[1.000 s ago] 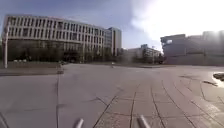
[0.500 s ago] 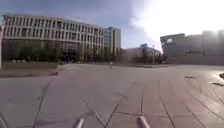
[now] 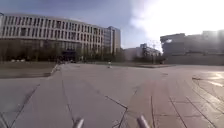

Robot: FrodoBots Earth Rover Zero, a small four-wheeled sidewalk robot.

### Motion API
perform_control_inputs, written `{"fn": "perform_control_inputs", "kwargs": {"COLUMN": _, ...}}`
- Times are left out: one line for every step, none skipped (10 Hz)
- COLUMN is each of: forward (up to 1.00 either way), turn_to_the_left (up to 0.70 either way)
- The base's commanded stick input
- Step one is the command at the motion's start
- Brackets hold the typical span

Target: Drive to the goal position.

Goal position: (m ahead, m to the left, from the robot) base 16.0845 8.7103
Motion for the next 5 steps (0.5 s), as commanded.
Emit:
{"fn": "perform_control_inputs", "kwargs": {"forward": 1.0, "turn_to_the_left": 0.0}}
{"fn": "perform_control_inputs", "kwargs": {"forward": 1.0, "turn_to_the_left": 0.0}}
{"fn": "perform_control_inputs", "kwargs": {"forward": 1.0, "turn_to_the_left": 0.0}}
{"fn": "perform_control_inputs", "kwargs": {"forward": 1.0, "turn_to_the_left": 0.0}}
{"fn": "perform_control_inputs", "kwargs": {"forward": 1.0, "turn_to_the_left": 0.0}}
